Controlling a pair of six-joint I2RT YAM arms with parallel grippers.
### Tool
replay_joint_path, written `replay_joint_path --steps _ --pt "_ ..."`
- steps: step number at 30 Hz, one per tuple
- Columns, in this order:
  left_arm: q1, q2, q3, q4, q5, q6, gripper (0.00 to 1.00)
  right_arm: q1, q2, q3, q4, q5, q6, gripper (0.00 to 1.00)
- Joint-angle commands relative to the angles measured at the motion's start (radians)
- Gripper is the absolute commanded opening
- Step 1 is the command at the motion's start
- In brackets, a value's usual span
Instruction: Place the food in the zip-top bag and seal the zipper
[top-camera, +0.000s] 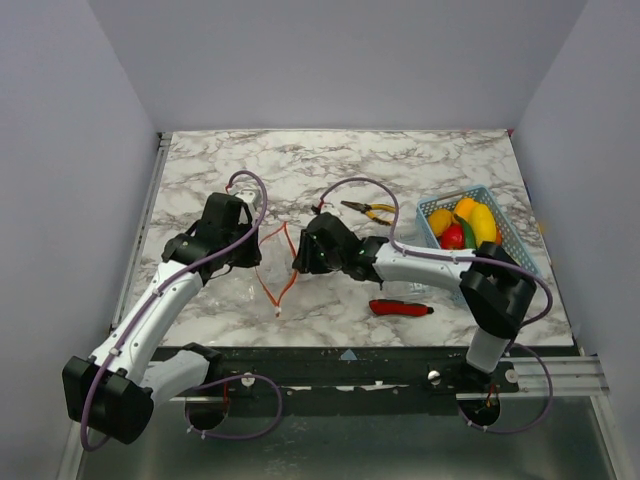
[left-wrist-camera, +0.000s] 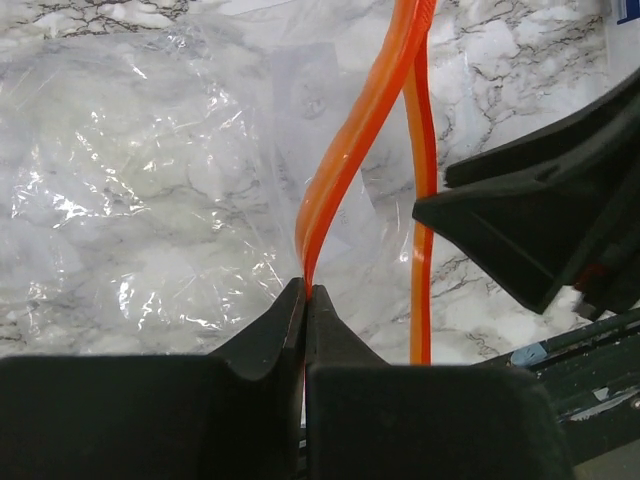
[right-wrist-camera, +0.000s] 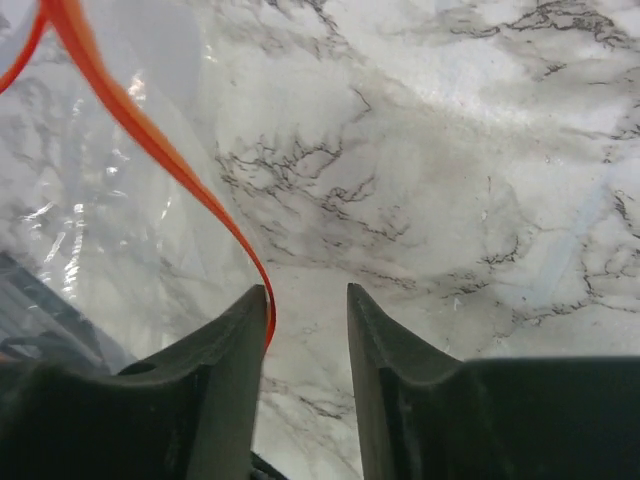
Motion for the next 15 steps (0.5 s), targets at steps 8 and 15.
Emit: replay_joint_path --steps 8,15 --pt "-0.001 0.005 -0.014 0.035 0.019 0.017 0.00 -0.005 -0.332 -0.099 -0.198 0.313 -0.107 0.60" --pt "-0.001 0.001 -0.019 0.038 0.037 0.017 0.00 -0.192 -0.531 -0.237 -0.392 0.568 -0.027 0.63"
